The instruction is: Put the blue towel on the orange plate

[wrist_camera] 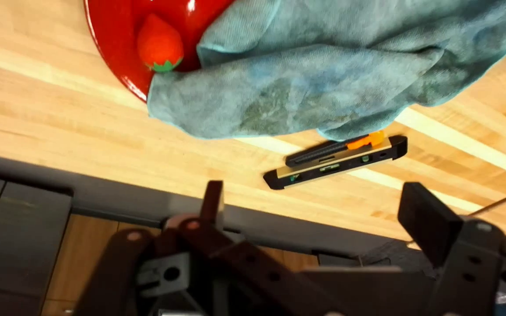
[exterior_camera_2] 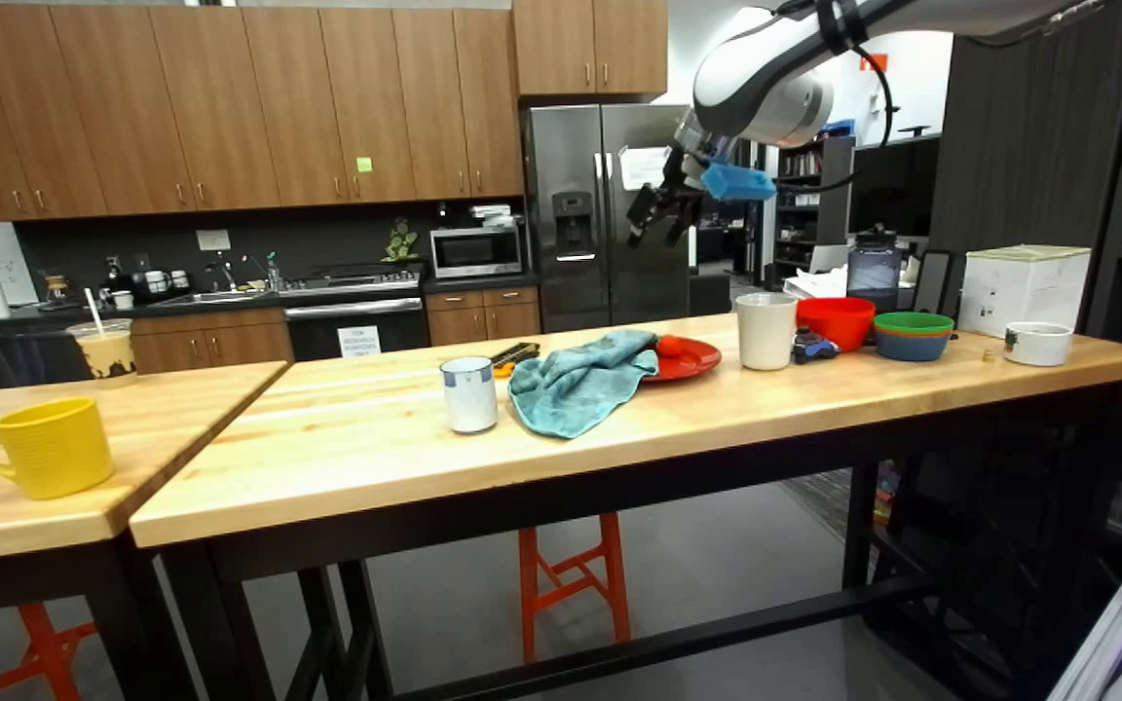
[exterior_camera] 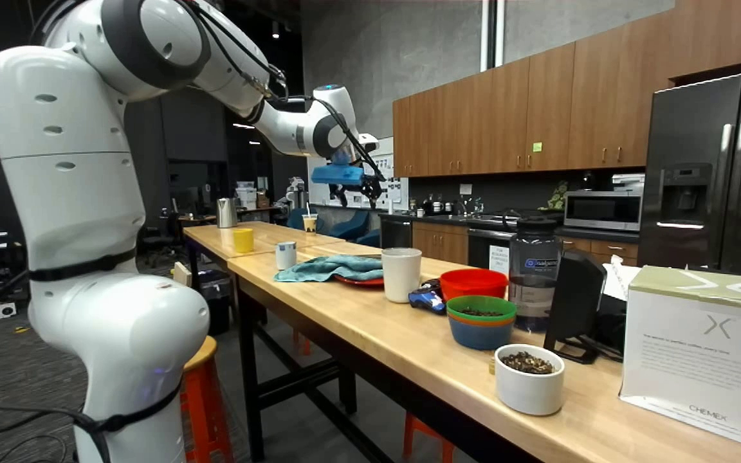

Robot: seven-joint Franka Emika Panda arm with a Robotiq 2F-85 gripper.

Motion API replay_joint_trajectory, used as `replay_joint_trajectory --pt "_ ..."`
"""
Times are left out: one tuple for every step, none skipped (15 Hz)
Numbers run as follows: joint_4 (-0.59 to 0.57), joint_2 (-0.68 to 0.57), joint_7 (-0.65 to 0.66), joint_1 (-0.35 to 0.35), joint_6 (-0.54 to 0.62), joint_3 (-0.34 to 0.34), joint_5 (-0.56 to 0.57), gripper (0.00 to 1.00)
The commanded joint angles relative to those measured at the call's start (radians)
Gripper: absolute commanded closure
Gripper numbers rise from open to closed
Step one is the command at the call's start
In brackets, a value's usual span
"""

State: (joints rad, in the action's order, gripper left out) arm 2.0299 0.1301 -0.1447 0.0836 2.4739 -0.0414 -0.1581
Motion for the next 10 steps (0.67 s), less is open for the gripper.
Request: replay_joint_trajectory --pt "0.042 0.079 0.071 -0.021 -0.138 0.019 -0.006 0.00" --pt "0.045 0.088 0.084 -0.021 -0.170 0.020 -0.007 0.00" --pt "0.048 0.096 0.094 -0.021 -0.199 0.020 -0.011 0.00" --pt "0.052 0.103 0.105 -0.022 -0.223 0.021 -0.010 0.00" --pt "0.054 0.108 0.115 -0.022 -0.244 0.021 -0.011 0.00" --pt "0.055 0.111 0.123 -0.022 -0.262 0.021 -0.013 0.00" --pt "0.054 0.112 0.129 -0.022 -0.279 0.021 -0.017 0.00" --pt "0.056 0.113 0.133 -0.022 -0.297 0.020 -0.020 0.00" --pt "0.061 0.116 0.136 -0.022 -0.313 0.020 -0.021 0.00" --pt "0.065 0.118 0.139 -0.022 -0.326 0.020 -0.023 0.00"
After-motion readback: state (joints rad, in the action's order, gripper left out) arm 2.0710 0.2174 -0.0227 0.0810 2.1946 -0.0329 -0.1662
